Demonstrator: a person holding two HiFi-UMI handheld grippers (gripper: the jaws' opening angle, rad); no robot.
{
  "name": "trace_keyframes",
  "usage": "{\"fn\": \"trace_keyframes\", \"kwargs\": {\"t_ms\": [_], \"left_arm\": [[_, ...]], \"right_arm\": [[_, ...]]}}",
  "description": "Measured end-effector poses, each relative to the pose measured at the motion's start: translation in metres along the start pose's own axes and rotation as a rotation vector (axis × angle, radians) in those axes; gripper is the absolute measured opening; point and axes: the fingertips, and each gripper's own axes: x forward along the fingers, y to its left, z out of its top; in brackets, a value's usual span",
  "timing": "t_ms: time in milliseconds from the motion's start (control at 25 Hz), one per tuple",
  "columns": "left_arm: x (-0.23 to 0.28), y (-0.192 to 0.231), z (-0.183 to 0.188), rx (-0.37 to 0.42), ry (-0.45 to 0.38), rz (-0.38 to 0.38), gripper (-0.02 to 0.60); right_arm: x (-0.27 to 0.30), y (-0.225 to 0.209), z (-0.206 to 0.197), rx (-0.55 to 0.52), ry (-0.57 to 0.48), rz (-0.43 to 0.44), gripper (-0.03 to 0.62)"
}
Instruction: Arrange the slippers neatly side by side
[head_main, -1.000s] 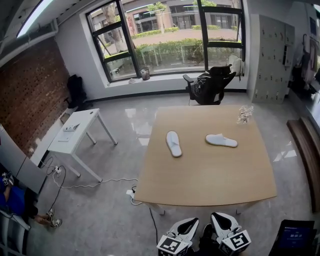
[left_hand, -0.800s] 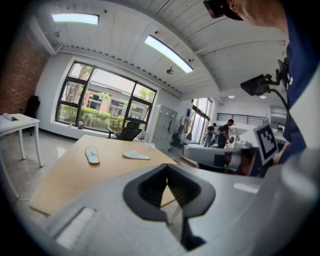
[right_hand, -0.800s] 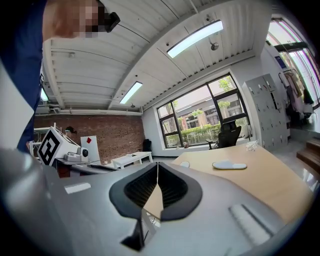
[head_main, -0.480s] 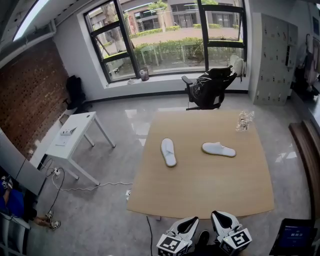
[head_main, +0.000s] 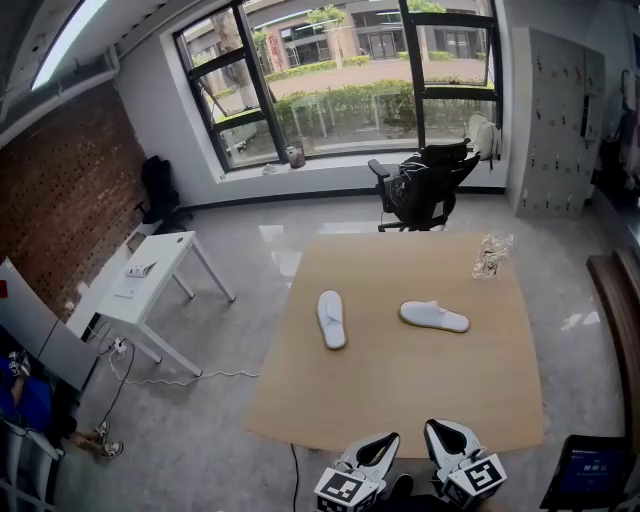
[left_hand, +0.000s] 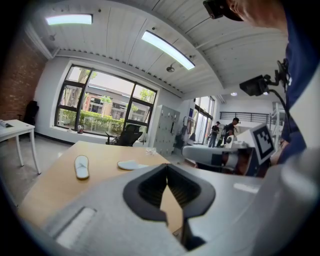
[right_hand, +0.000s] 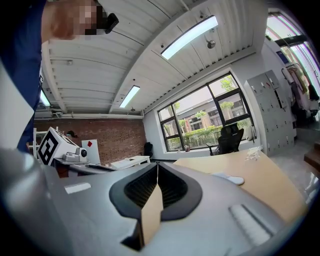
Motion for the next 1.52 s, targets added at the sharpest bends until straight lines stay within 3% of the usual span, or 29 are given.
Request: {"fn": "trace_keyframes", "kwargs": {"t_ms": [520,800,1520], "left_arm": [[-0.004,0.006,0.005,0.005,0.012,0.008,0.005],[0.048,0.021,0.013,0.009,0.021,-0.023,0.005],[0.084,0.116,0.052,0.026,0.014,-0.053,0.005]], "right_arm": [[0.004,0.001,0.002,0.020,-0.004,-0.007,0.012],[0.028,-0.046,0.007,0.024,0.000,-0.036,0.012],[0.130,-0.069,0.021,0.012,-0.011,-0.073,0.012]]}}
